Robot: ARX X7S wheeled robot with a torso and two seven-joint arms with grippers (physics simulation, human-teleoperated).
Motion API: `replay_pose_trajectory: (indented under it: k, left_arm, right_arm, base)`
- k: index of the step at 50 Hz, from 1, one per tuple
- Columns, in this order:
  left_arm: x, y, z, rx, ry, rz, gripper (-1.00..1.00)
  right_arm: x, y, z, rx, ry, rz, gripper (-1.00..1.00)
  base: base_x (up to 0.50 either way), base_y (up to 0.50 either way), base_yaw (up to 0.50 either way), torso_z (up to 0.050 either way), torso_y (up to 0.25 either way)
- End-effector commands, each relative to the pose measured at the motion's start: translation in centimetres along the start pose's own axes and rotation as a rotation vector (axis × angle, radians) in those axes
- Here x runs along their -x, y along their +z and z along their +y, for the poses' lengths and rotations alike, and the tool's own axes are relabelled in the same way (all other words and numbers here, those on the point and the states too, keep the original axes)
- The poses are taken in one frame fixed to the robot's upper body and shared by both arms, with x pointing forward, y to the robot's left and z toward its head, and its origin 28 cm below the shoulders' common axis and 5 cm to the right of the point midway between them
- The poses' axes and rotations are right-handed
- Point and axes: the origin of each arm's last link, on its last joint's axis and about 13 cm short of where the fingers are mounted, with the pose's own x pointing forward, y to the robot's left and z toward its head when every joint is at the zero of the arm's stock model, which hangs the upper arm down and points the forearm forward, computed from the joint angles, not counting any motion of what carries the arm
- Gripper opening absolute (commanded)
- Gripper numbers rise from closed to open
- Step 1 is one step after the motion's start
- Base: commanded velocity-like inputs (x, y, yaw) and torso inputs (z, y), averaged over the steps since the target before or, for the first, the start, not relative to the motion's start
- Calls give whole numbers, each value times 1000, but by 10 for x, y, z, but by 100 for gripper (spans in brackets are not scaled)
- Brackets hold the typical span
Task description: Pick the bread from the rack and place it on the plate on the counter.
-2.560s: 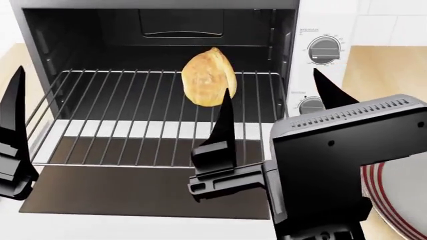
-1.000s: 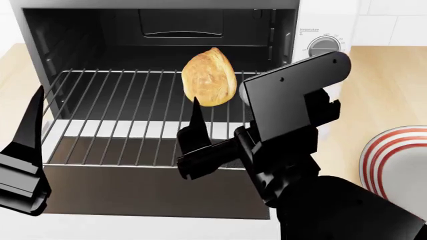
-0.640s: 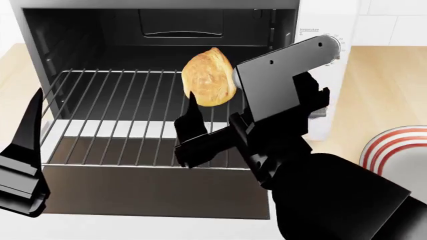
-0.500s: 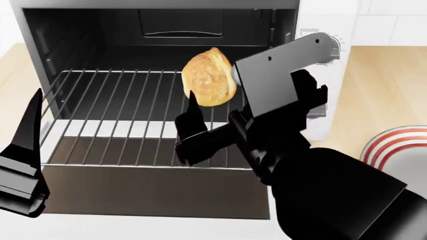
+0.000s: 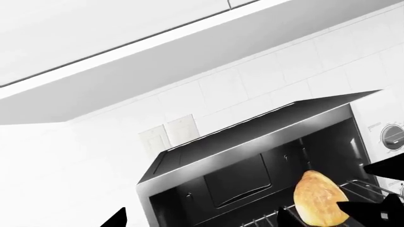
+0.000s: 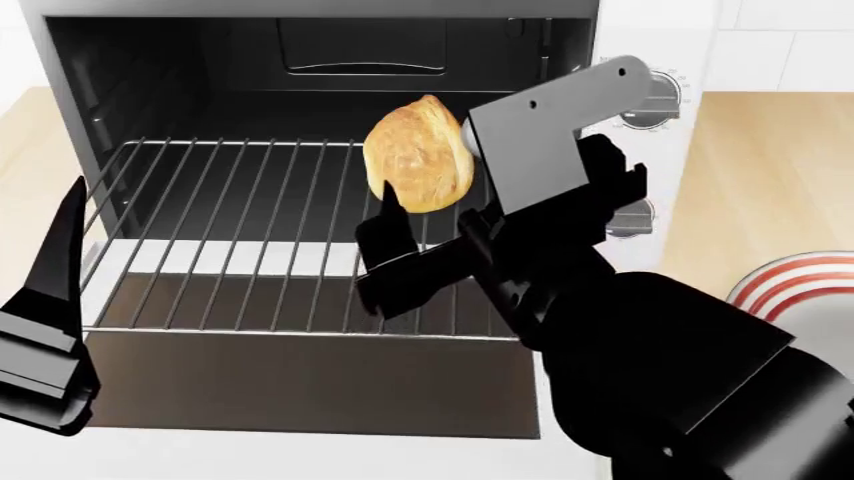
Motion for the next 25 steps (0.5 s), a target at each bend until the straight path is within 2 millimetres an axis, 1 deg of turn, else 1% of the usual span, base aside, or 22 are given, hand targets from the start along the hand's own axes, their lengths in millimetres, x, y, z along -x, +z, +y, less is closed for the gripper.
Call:
replay_pose_trajectory:
  k: [1,6,10,14,25]
  left_arm:
    - [1,0,-1,-2,-2,1,100]
    - [0,1,0,-1,-2,-1,100]
    - [0,-1,-1,-3,-5,1,100]
    - [1,-1,0,-6,-2,2,100]
    - [2,-1,0,-6,-1,2,100]
  right_arm:
    - [-7,-2,-3,-2,3,22,100]
    - [-10,-2,-5,-1,2,32,100]
    - [-16,-6,-5,-7,7,42,100]
    - [-19,-5,-7,-8,7,46,100]
    - [-21,-2,-7,1,18,52,100]
  base:
    - [0,0,0,0,0]
    - [0,0,0,0,0]
    - [0,0,0,0,0]
    - [0,0,0,0,0]
    - [0,0,0,0,0]
